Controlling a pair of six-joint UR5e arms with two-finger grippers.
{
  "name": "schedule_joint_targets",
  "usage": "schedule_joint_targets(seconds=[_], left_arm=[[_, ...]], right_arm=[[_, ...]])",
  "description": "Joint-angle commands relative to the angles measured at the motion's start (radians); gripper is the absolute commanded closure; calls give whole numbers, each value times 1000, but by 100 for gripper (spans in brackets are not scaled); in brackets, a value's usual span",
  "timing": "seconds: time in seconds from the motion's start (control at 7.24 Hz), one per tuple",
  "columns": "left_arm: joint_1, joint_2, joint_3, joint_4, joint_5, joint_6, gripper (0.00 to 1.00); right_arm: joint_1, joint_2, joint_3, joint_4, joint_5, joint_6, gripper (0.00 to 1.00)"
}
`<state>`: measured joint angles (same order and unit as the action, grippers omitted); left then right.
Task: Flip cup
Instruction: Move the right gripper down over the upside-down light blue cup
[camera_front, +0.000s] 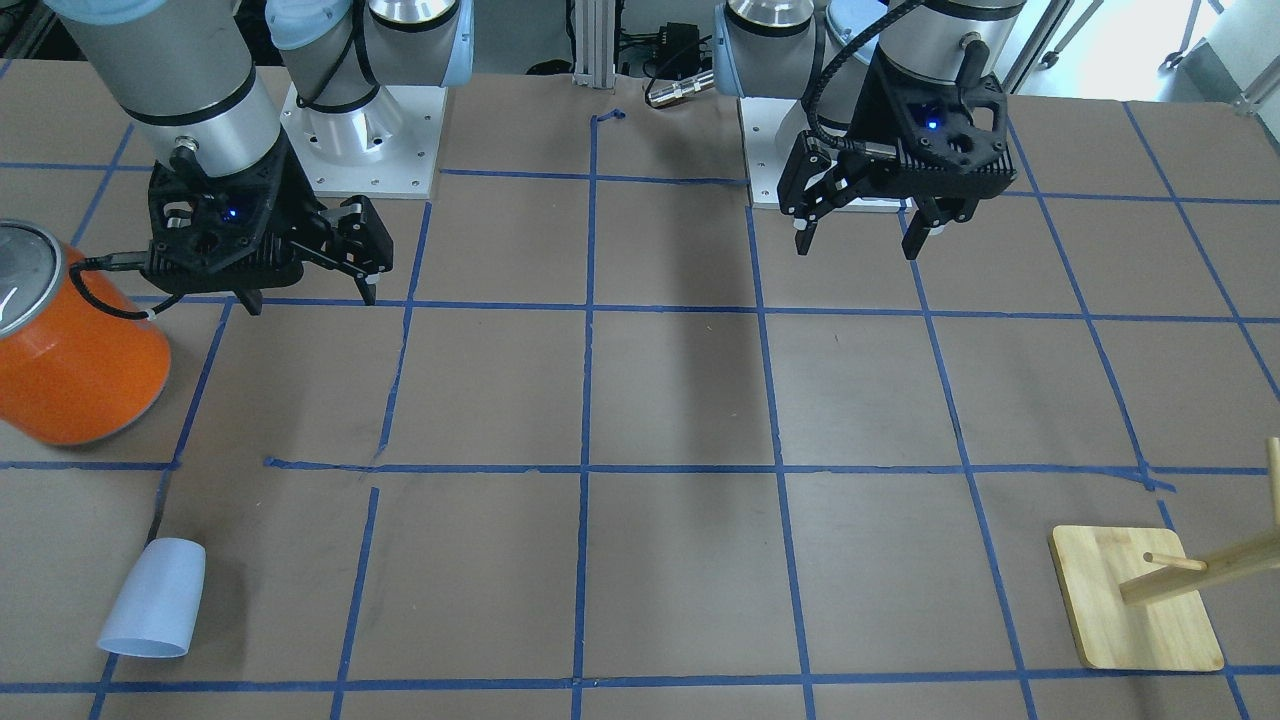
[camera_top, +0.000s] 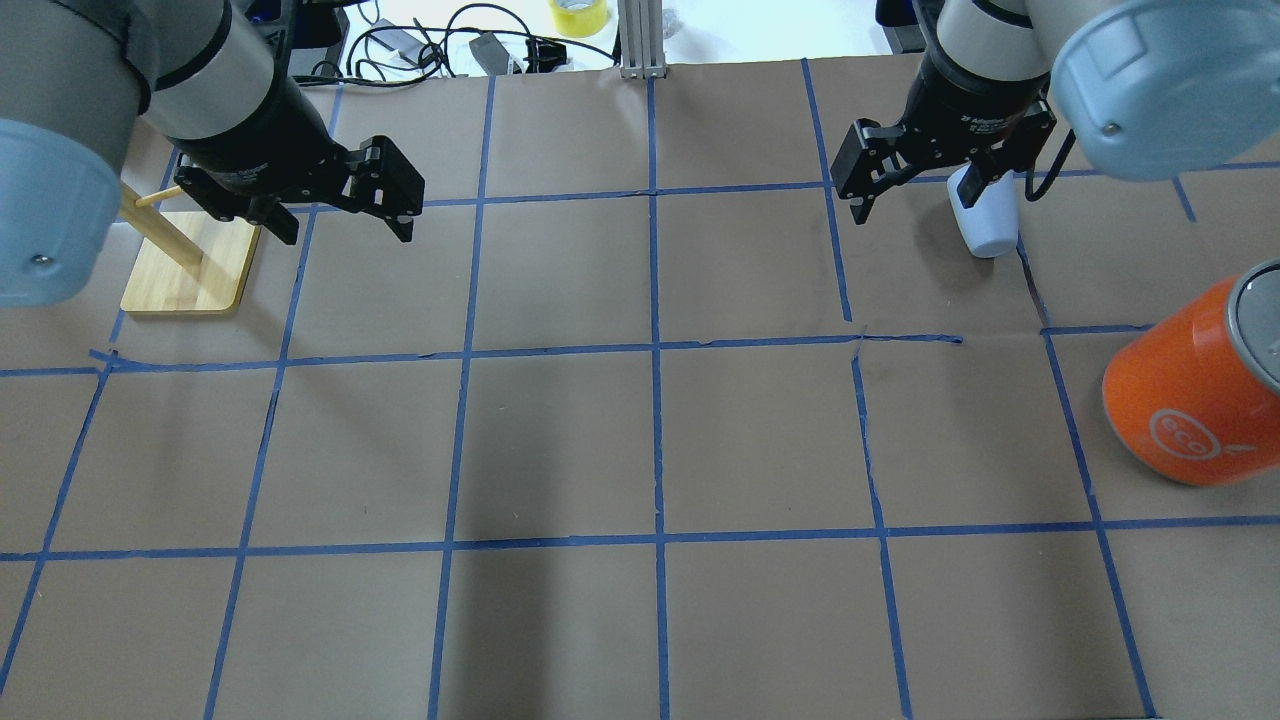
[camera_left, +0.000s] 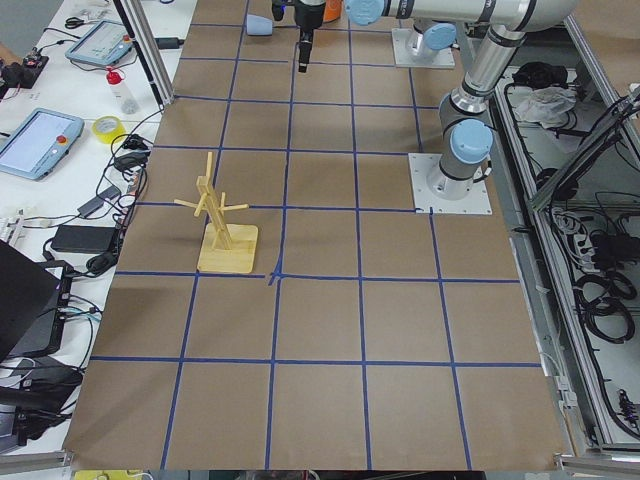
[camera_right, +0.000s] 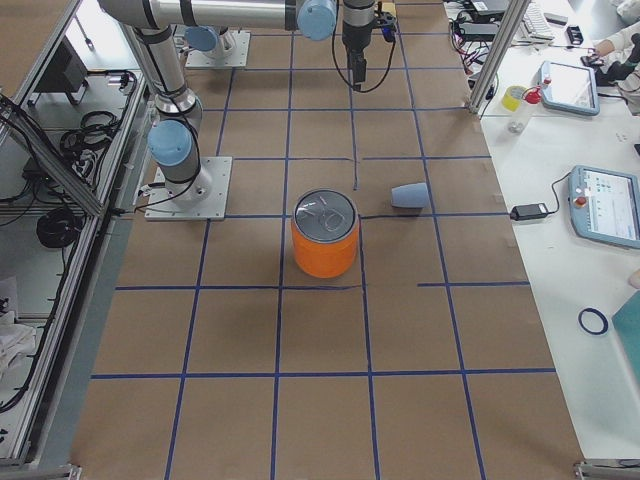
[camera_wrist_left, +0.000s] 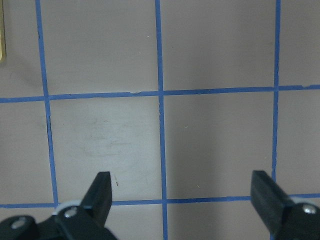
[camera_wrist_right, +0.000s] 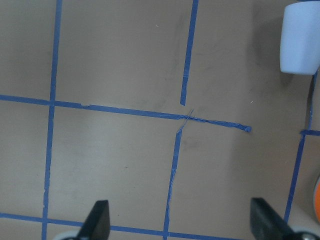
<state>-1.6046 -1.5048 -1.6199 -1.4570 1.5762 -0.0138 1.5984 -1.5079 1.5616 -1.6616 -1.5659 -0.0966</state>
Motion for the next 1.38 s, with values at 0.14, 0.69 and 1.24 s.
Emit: schedule_joint_targets(seconds=[0.14,0.69,1.24], left_arm=[[0,0,-2,-5,-2,0,0],[0,0,-2,-5,-5,0,0],[6,-2,0,4,-8,0,0]], right_arm=[[-17,5,0,-9,1,-8,0],[-109,12,2,-3,4,-20,0],[-115,25,6,-23,1,-17,0]])
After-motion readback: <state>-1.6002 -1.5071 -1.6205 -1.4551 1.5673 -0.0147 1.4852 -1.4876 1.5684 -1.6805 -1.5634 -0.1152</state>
